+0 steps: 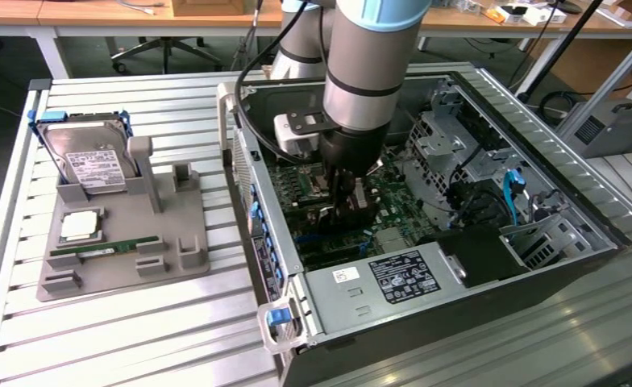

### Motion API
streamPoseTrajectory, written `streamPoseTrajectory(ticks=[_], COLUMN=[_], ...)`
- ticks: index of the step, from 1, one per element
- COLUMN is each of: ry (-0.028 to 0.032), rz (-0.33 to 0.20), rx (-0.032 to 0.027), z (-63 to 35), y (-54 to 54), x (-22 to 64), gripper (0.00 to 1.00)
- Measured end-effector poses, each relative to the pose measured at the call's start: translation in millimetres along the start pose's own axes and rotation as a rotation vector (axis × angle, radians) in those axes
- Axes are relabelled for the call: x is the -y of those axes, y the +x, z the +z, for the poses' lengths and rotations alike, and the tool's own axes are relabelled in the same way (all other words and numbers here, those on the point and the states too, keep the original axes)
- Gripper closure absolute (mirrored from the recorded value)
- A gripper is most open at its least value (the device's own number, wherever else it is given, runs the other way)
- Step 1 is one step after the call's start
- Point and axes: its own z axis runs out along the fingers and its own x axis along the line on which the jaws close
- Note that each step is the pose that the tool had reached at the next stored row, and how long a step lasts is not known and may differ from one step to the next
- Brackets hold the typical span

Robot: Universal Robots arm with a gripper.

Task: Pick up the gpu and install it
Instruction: 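Insert the gpu into the slot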

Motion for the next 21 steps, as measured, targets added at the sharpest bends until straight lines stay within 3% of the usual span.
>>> streamPoseTrajectory(ticks=[21], ry=[0.0008], rz=[-0.033], rx=[0.002], z=[1.2], y=[-0.4], x=[-0.1], gripper=[0.73])
